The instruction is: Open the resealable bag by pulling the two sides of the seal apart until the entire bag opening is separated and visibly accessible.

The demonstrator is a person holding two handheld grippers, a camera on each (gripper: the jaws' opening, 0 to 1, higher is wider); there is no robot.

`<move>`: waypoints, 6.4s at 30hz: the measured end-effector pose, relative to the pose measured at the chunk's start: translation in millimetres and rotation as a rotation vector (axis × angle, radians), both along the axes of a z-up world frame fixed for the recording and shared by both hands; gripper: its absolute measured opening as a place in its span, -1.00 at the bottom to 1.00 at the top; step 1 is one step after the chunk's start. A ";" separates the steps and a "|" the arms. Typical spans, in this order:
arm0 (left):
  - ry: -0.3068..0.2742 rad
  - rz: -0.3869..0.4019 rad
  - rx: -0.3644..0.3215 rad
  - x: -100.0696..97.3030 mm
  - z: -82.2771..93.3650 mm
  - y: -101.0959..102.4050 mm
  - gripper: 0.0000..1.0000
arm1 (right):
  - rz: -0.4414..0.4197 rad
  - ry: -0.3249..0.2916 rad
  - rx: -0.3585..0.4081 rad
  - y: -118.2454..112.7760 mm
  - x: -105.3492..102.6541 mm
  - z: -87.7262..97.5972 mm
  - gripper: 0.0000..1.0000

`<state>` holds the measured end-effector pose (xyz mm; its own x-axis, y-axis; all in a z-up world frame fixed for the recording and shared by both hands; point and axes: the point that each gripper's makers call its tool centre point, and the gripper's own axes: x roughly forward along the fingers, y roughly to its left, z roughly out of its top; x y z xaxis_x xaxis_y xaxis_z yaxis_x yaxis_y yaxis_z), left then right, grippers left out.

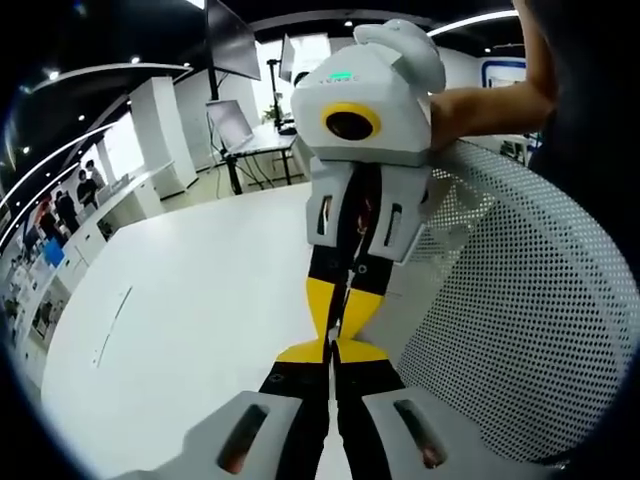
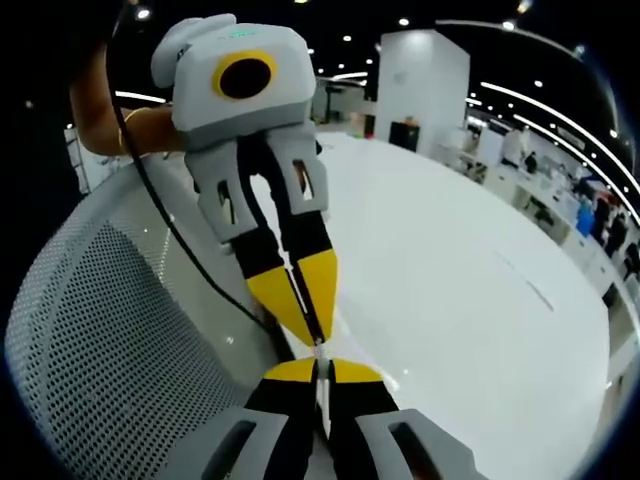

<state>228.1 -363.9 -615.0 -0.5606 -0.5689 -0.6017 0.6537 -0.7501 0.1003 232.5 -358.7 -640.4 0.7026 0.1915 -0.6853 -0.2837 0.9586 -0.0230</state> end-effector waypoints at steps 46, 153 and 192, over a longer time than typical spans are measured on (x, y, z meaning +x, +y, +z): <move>0.034 -0.019 0.052 -7.1 -12.6 0.3 -1.00 | 0.040 0.026 -0.021 4.8 -2.7 -3.3 -1.00; 0.034 -0.018 -0.006 -6.4 -2.7 0.5 -0.97 | 0.015 0.082 -0.047 -2.4 -10.4 -12.2 -1.00; 0.039 0.022 -0.013 2.0 3.9 2.1 -1.00 | -0.023 0.068 -0.018 -5.0 -8.4 -11.1 -1.00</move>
